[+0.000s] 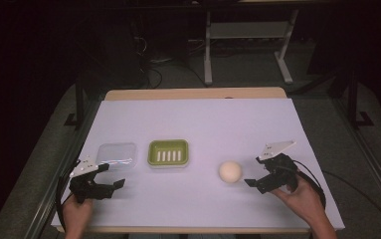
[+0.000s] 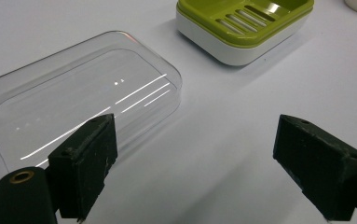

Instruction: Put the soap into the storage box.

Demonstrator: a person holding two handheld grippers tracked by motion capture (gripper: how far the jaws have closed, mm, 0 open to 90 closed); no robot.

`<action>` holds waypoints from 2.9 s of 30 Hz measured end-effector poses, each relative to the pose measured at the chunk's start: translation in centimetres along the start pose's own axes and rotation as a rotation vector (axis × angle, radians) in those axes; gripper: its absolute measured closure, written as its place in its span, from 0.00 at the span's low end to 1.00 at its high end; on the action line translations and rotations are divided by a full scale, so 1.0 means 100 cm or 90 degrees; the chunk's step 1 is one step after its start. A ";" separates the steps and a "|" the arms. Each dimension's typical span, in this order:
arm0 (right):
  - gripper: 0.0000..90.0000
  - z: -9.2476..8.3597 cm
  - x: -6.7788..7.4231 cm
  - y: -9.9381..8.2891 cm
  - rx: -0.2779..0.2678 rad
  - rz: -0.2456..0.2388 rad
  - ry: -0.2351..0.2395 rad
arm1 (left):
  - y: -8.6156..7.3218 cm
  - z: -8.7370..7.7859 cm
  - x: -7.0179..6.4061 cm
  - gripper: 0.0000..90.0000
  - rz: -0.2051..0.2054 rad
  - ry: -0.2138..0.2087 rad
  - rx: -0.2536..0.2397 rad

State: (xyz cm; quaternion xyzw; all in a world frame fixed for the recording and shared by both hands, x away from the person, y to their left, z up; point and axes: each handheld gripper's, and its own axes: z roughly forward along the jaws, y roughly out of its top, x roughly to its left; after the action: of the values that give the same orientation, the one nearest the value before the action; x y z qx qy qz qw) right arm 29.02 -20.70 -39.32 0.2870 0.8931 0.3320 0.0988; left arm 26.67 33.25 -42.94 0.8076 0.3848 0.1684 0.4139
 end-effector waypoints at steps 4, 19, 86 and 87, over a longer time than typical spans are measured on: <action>0.16 -0.001 0.000 0.016 0.001 -0.012 -0.001 | -0.001 -0.003 0.000 0.14 -0.005 0.004 -0.006; 0.15 0.026 -0.008 0.059 0.067 -0.040 0.028 | -0.003 -0.006 0.003 0.14 -0.016 0.015 -0.012; 0.27 0.089 0.009 0.060 0.243 -0.081 0.037 | -0.005 -0.008 0.002 0.14 -0.013 0.023 0.001; 0.27 0.089 0.009 0.060 0.244 -0.081 0.036 | -0.005 -0.008 0.002 0.14 -0.015 0.023 0.002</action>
State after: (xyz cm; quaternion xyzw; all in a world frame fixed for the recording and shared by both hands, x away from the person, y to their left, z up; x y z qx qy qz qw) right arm 34.23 -11.74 -42.16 0.2341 0.9587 0.1569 0.0378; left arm 26.07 33.97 -42.83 0.8006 0.4015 0.1775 0.4079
